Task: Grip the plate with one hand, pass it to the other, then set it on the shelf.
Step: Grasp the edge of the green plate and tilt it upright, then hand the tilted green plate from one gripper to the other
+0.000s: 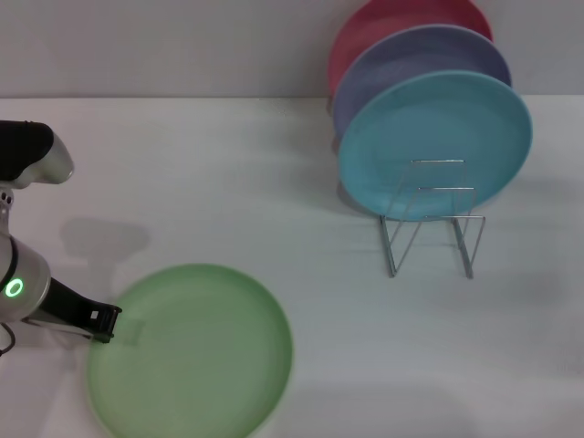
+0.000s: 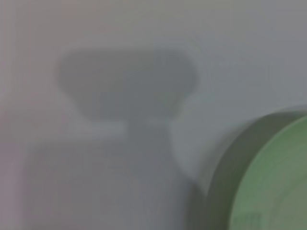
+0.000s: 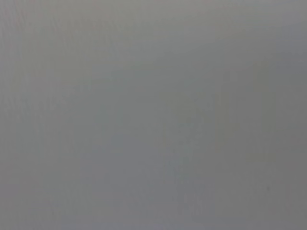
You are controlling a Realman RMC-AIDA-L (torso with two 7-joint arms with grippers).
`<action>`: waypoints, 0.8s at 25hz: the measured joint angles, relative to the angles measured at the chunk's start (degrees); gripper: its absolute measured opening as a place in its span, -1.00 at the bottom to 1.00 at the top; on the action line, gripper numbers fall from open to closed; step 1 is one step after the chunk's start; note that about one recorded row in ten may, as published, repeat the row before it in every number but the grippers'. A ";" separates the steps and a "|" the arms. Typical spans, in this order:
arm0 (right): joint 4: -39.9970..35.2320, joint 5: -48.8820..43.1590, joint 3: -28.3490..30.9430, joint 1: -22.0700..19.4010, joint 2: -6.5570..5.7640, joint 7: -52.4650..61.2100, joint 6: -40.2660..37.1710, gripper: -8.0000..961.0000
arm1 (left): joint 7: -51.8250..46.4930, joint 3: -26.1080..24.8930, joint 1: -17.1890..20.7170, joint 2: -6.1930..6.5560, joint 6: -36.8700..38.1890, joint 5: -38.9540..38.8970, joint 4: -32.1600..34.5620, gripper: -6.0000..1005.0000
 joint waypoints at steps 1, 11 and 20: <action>0.00 0.00 0.00 0.00 0.00 0.00 0.00 0.39 | 0.16 0.11 0.01 -0.01 0.02 0.00 -0.14 -0.88; 0.00 0.00 0.00 0.00 0.00 0.06 0.00 0.39 | 0.35 -0.37 1.11 -0.05 6.13 -1.54 -4.39 -0.91; 0.07 0.00 0.00 0.09 0.00 0.08 0.08 0.39 | 1.85 -0.92 1.04 0.09 14.21 -4.00 -4.20 -0.92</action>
